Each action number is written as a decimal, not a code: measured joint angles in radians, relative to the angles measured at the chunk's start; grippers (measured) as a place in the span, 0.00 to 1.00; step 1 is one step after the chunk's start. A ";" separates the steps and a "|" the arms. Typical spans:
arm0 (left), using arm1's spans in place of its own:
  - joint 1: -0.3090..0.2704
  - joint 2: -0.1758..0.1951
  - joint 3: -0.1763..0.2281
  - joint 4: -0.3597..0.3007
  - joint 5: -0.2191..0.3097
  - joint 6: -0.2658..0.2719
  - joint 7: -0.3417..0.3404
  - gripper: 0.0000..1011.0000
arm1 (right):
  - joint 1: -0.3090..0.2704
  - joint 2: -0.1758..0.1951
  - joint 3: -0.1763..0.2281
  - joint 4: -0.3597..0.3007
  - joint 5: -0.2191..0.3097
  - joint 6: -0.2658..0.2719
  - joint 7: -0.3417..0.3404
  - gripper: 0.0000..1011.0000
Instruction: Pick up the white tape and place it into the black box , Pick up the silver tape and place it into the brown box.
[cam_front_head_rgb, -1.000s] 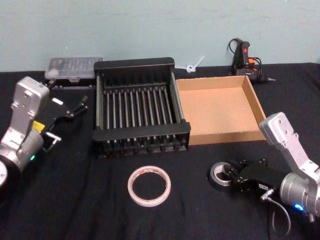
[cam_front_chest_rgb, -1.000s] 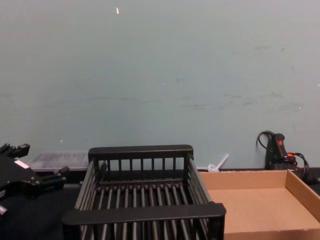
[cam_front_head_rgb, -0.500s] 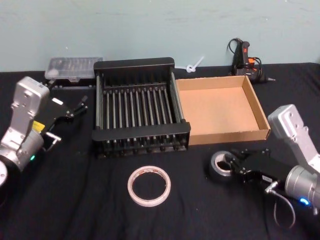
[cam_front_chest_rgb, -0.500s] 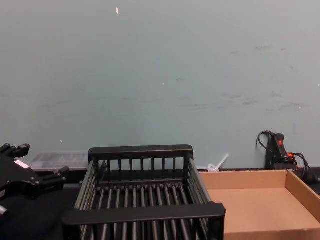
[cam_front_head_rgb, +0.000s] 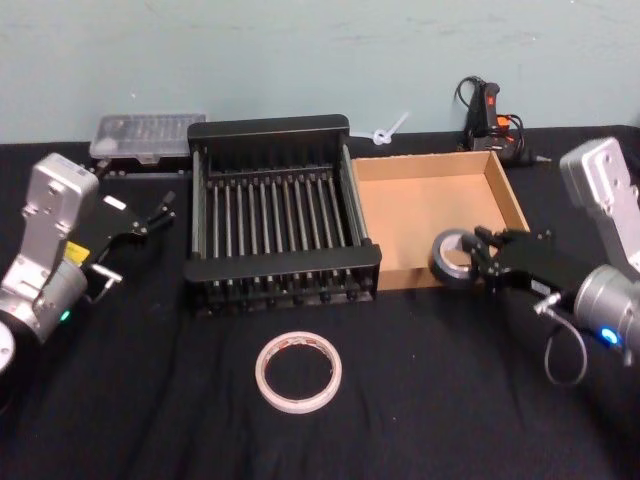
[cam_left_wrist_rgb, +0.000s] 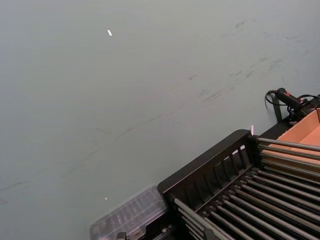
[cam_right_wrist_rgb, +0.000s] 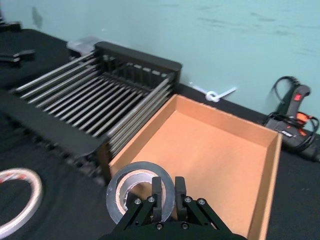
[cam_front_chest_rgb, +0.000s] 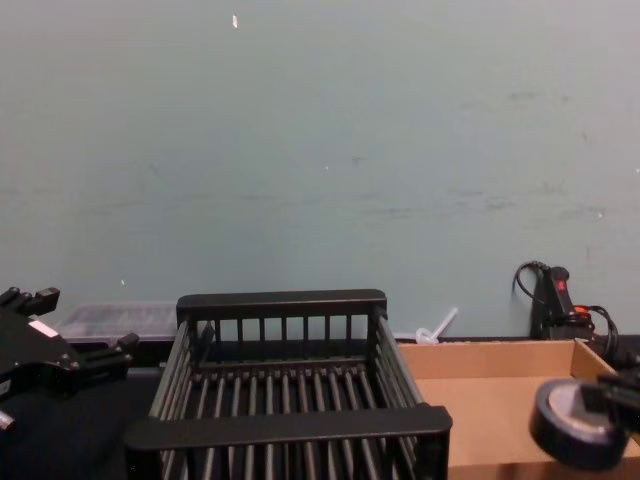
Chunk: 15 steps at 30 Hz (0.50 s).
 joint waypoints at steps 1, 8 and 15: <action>0.000 0.000 0.000 0.000 0.000 0.000 0.000 0.99 | 0.000 0.000 0.000 0.000 0.000 0.000 0.000 0.16; 0.000 0.000 0.000 0.000 0.000 0.000 0.000 0.99 | 0.094 -0.041 -0.006 0.077 -0.006 0.025 -0.016 0.16; 0.000 0.000 0.000 0.000 0.000 0.000 0.000 0.99 | 0.190 -0.078 -0.020 0.173 -0.017 0.041 -0.017 0.16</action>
